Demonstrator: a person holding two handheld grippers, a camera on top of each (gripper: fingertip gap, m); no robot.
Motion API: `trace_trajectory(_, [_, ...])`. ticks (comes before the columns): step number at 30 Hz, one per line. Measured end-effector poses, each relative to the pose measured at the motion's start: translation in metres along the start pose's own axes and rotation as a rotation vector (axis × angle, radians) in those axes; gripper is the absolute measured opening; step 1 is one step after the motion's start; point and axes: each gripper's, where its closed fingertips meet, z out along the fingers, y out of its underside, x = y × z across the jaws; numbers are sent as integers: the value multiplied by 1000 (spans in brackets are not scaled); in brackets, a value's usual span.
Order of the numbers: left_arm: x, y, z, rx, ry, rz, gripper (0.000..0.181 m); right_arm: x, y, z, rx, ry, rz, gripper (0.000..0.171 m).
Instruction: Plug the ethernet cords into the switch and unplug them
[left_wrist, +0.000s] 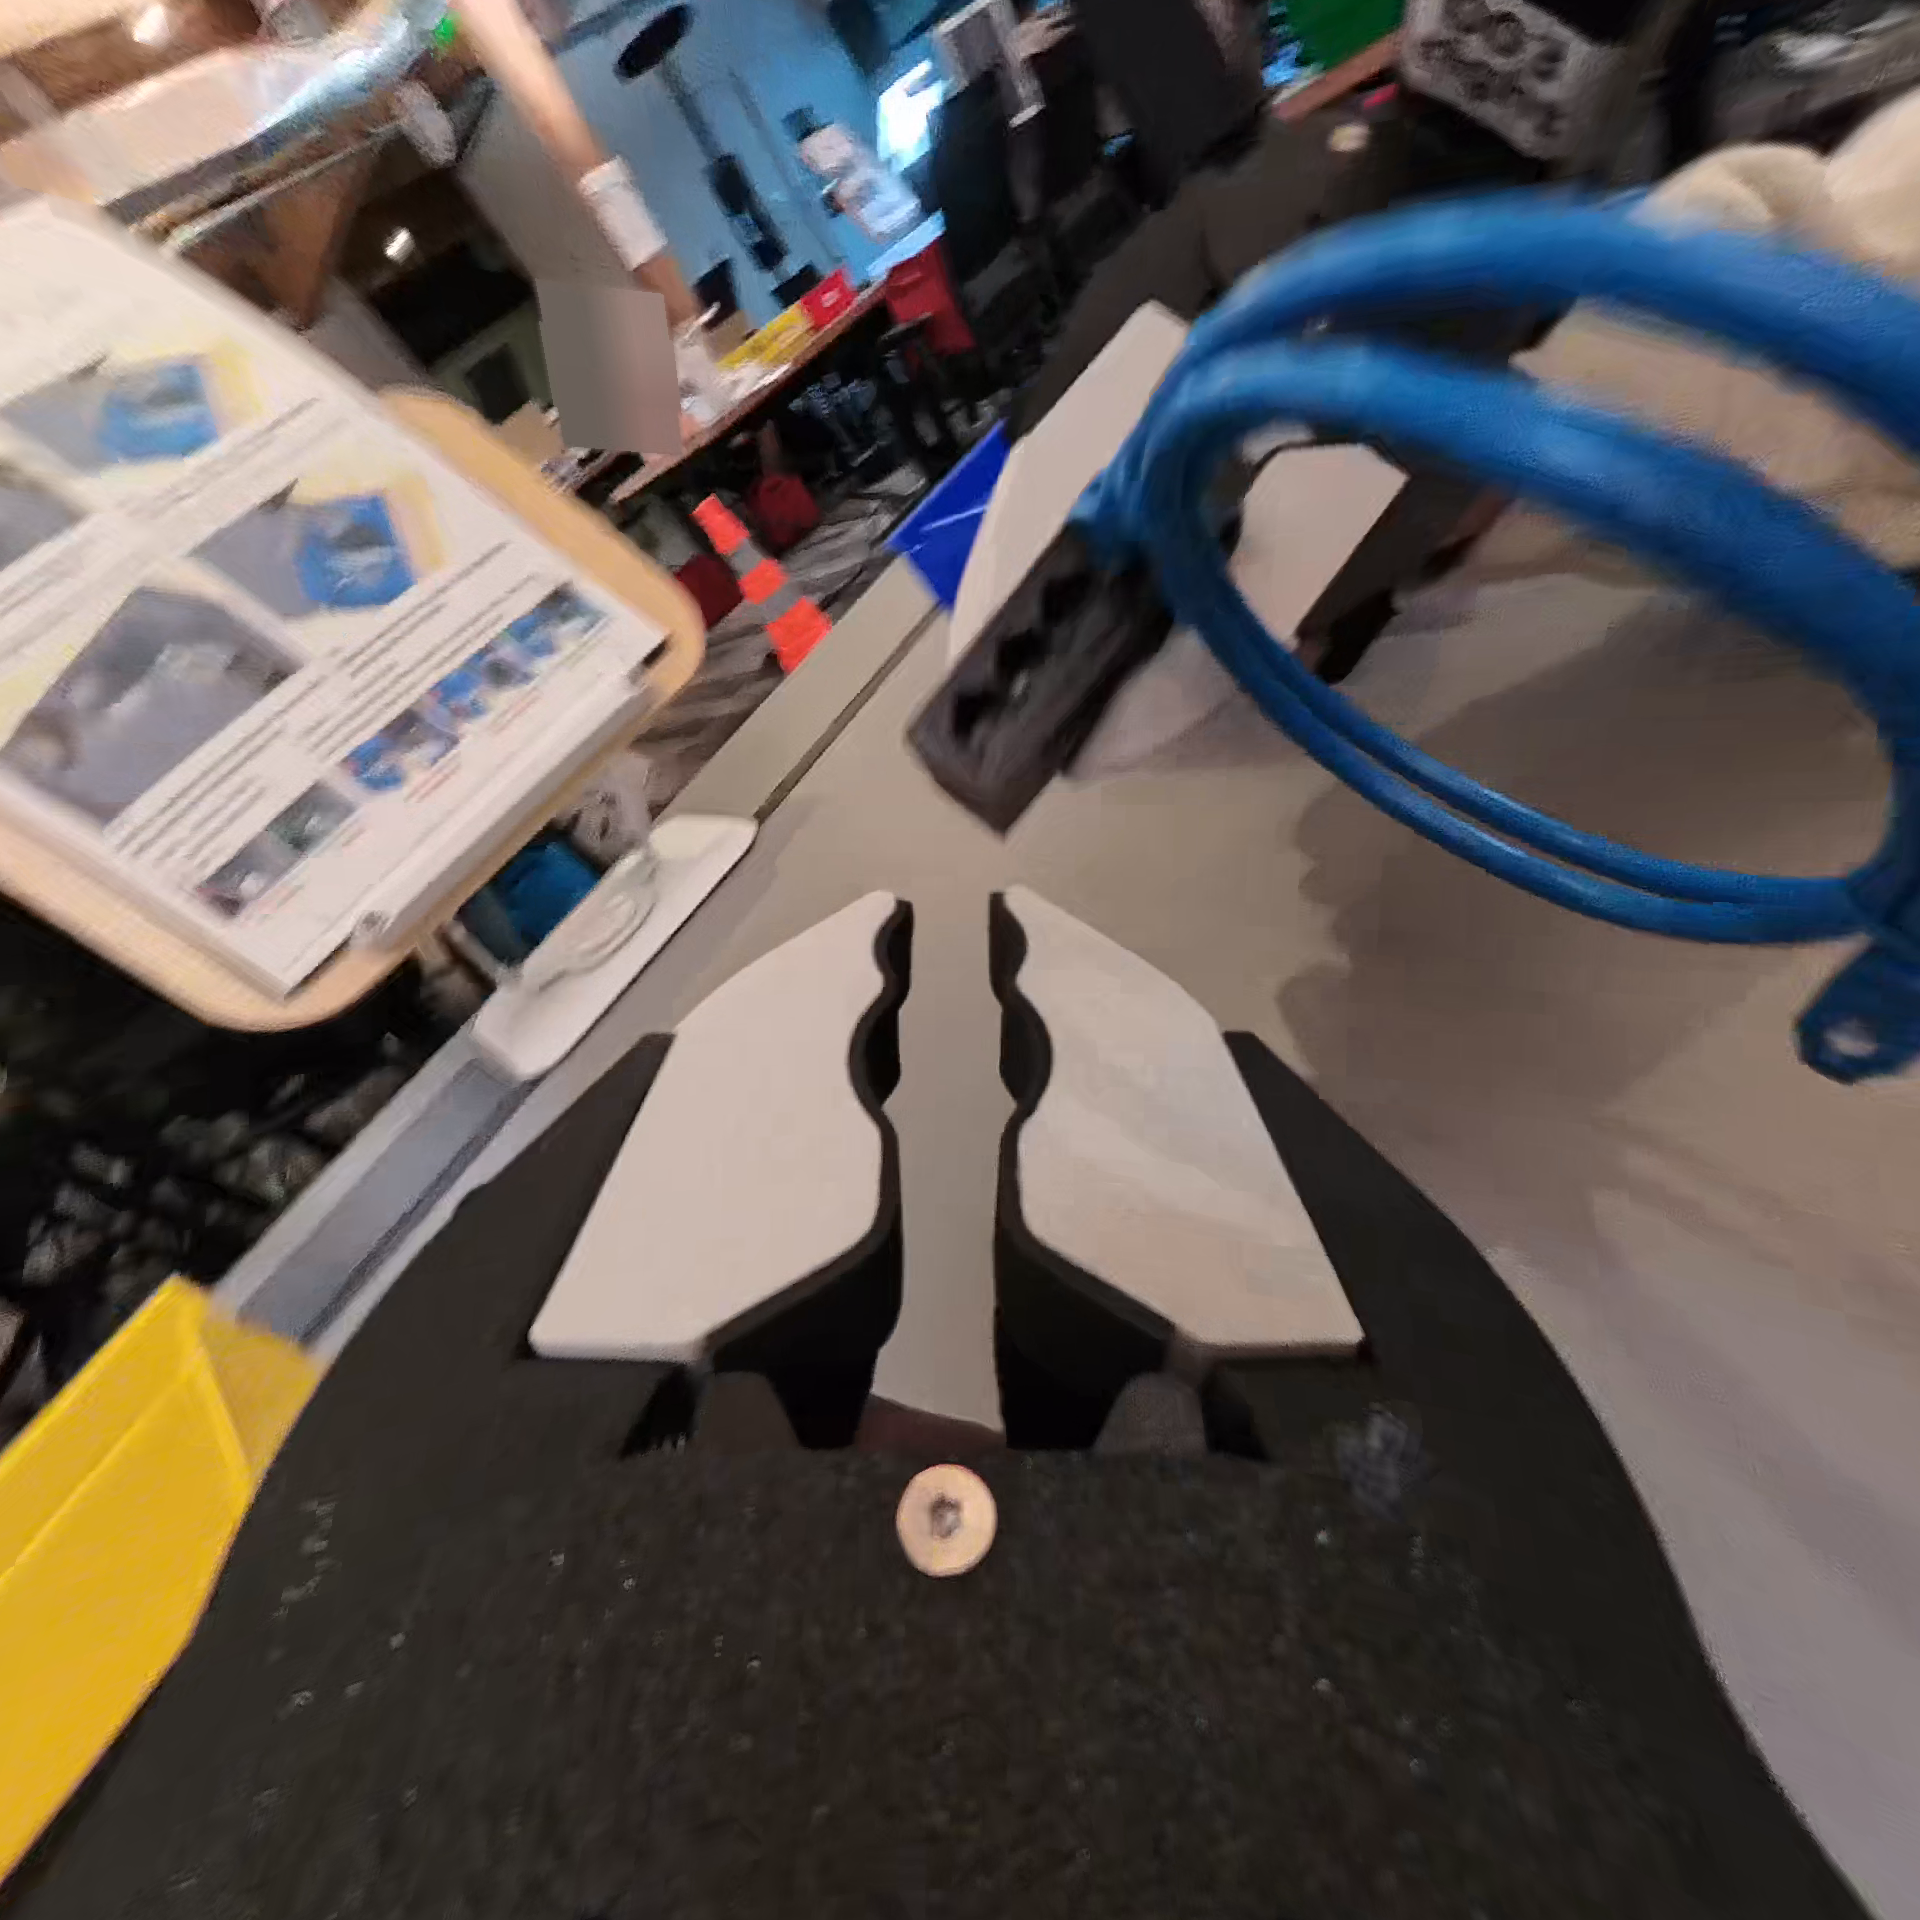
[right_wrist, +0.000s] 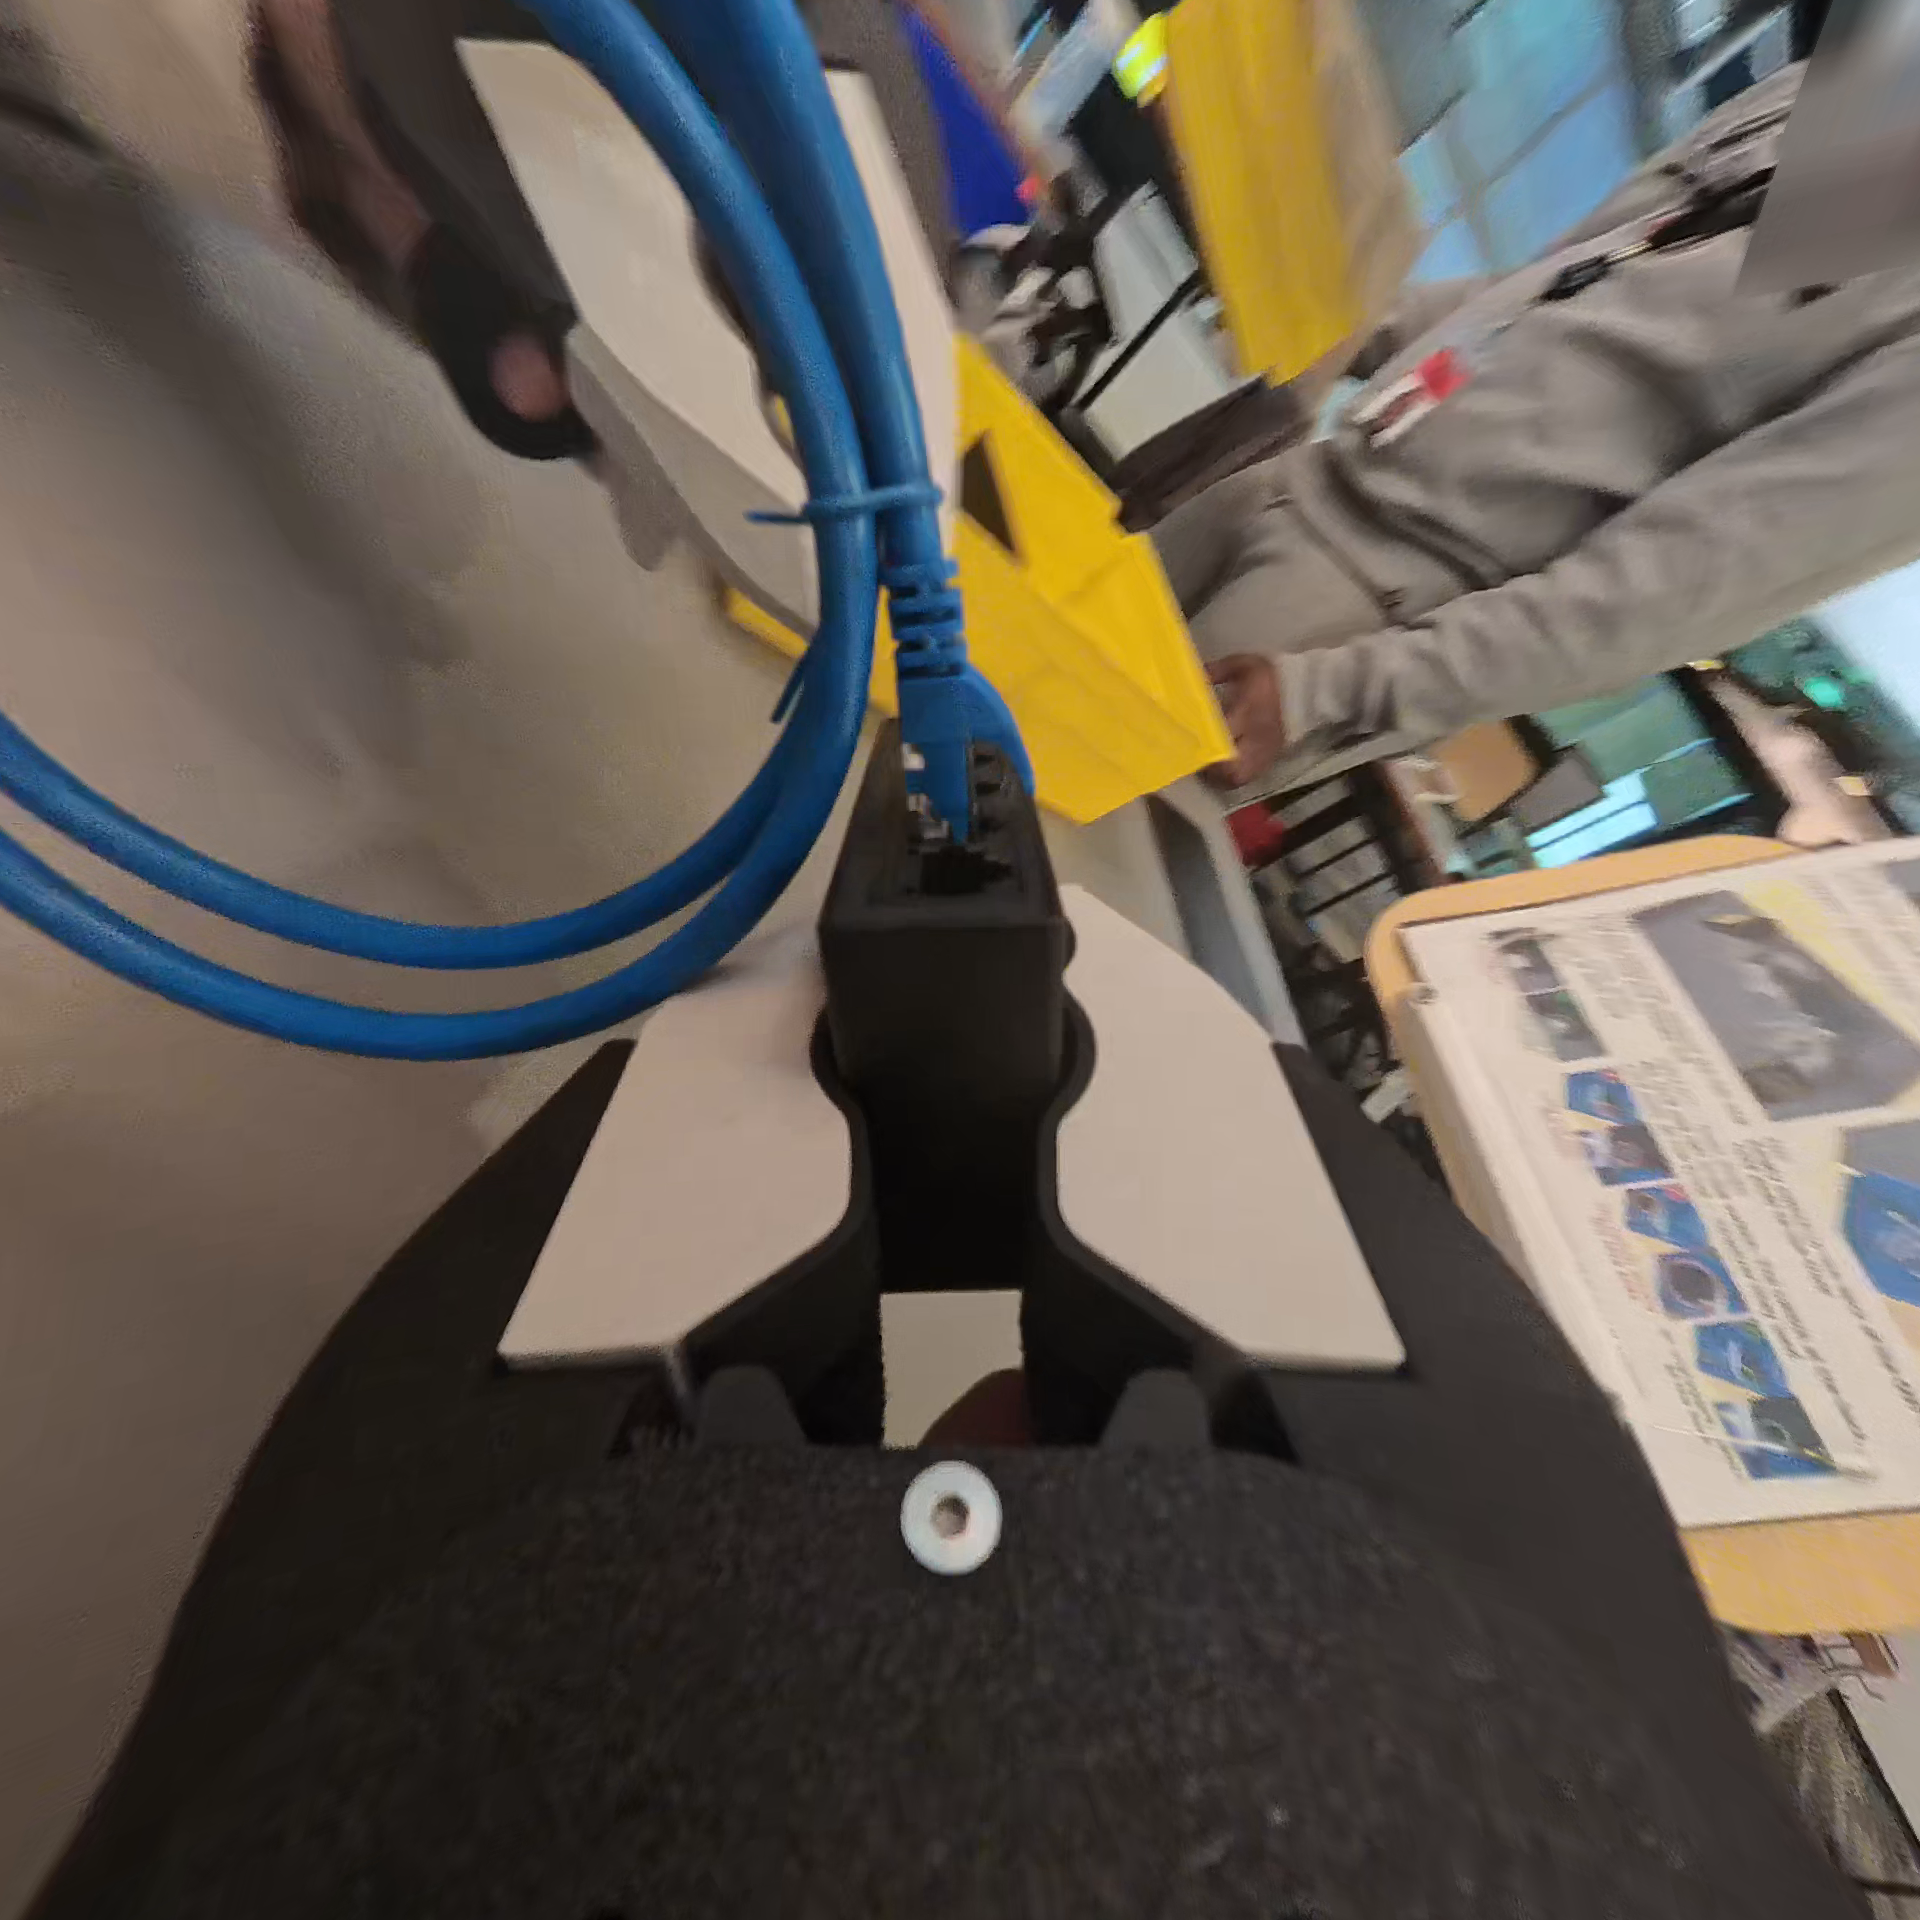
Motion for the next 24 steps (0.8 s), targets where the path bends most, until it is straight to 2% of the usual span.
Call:
trace_trajectory(2, [-19,16,-11,-75,-66,-107,15,29,5,1,92,119,48,31])
trace_trajectory(4, [-18,42,-22,-202,-63,-268,29,56,18,4,137,265,8,31])
trace_trajectory(7, [29,72,-40,-343,54,-595,57,76,49,14,73,404,-58,31])
trace_trajectory(10, [81,68,-54,-312,140,-824,60,73,77,21,43,443,-41,31])
trace_trajectory(14, [101,61,-68,-302,146,-816,61,65,82,20,35,406,-53,31])
trace_trajectory(19, [89,64,-70,-267,142,-861,60,66,87,22,20,393,-16,31])
trace_trajectory(24, [59,79,-76,-286,-36,-777,59,68,89,22,18,396,4,31])
